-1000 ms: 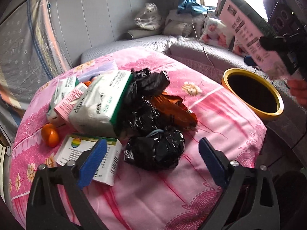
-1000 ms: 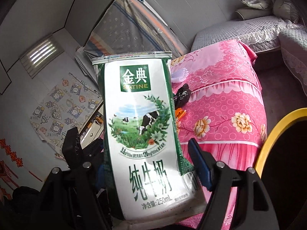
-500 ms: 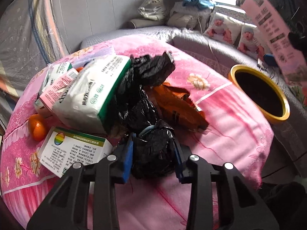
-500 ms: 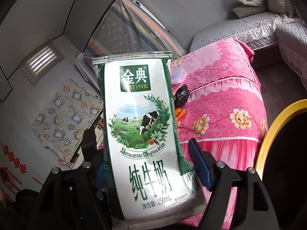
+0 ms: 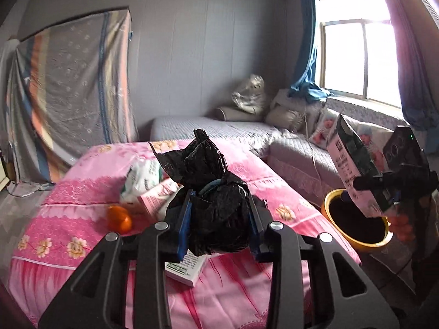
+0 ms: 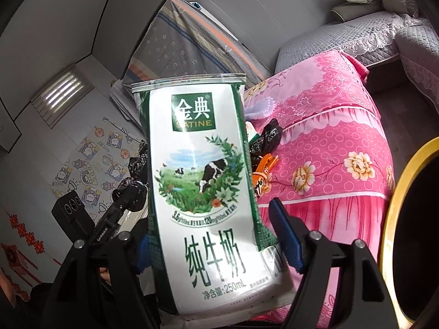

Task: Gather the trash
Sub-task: 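Lift the milk carton with the right tool while the left tool grasps a black plastic bag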

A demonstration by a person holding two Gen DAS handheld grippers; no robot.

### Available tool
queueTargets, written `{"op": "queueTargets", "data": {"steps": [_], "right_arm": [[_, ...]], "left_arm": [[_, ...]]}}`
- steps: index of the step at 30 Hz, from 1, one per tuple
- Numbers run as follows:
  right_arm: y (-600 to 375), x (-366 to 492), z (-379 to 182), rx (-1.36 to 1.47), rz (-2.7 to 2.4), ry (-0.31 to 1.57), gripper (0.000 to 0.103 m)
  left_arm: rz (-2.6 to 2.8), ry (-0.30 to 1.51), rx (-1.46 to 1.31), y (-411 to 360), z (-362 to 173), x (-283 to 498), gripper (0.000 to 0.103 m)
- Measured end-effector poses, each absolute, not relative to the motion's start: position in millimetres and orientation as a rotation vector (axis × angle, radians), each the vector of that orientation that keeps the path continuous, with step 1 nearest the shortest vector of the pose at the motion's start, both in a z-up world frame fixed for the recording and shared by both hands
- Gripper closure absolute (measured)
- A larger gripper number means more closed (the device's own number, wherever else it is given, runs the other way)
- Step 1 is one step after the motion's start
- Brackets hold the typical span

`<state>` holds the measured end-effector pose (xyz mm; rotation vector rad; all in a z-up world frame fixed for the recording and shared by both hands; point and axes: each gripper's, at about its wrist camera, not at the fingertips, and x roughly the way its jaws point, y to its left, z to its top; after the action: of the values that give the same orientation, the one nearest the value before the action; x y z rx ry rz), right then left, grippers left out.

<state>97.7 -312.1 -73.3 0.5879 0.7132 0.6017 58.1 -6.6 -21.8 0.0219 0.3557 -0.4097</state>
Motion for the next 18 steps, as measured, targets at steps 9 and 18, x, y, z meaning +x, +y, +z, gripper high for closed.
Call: {"op": "queueTargets", "data": {"steps": [9,18], "right_arm": [[-327,87,-66,0.617,0.557,0.667,0.033],[-378,69,-74,0.664,0.371,0.607,0.033]], "left_arm": [[-0.488,0.358,0.021,-35,-7,63,0.071],[-0.592,0.393,0.045,-82,-6,80,0.070]]}}
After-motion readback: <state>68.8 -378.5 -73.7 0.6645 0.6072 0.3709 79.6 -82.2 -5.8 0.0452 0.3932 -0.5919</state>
